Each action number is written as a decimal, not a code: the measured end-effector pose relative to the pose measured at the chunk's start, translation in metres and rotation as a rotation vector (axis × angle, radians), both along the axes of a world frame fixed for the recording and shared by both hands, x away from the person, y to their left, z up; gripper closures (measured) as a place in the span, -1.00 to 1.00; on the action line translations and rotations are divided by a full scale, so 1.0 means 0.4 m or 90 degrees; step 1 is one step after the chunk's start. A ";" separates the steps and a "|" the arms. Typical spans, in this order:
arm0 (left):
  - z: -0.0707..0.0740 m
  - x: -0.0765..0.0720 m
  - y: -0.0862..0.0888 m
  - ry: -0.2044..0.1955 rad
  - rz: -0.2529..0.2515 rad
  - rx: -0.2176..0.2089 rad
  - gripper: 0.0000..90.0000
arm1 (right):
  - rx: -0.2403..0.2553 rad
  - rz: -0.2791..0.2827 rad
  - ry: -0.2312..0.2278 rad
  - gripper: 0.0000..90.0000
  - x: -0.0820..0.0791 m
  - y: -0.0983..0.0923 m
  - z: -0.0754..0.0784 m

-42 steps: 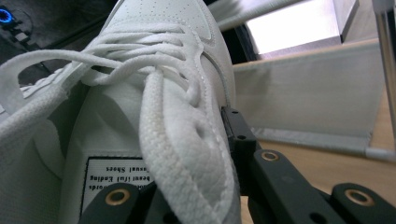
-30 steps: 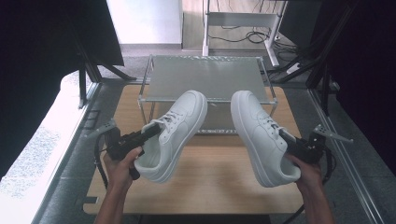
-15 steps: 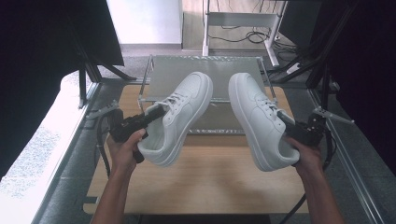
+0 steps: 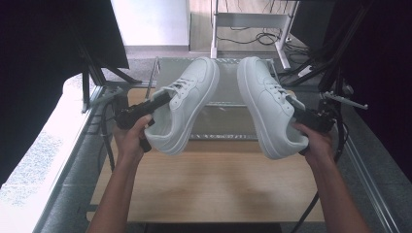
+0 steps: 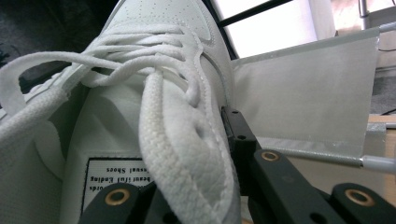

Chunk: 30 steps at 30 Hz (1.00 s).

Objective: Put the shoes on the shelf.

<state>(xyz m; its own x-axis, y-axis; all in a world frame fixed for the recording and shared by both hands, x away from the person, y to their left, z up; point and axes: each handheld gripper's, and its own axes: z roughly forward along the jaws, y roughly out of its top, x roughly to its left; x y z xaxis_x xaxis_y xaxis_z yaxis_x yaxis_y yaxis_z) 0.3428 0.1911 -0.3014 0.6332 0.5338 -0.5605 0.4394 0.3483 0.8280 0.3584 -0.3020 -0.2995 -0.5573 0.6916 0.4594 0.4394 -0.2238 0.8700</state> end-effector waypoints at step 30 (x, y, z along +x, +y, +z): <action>0.038 0.136 -0.041 0.033 0.031 0.041 0.80 | -0.019 -0.068 0.037 0.90 0.149 0.068 0.044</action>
<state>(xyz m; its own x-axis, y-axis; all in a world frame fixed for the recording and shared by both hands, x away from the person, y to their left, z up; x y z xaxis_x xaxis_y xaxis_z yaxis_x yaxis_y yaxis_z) 0.3971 0.1749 -0.2860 0.5767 0.5992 -0.5553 0.4652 0.3179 0.8261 0.4181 -0.2746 -0.2820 -0.4535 0.7591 0.4670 0.4640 -0.2463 0.8509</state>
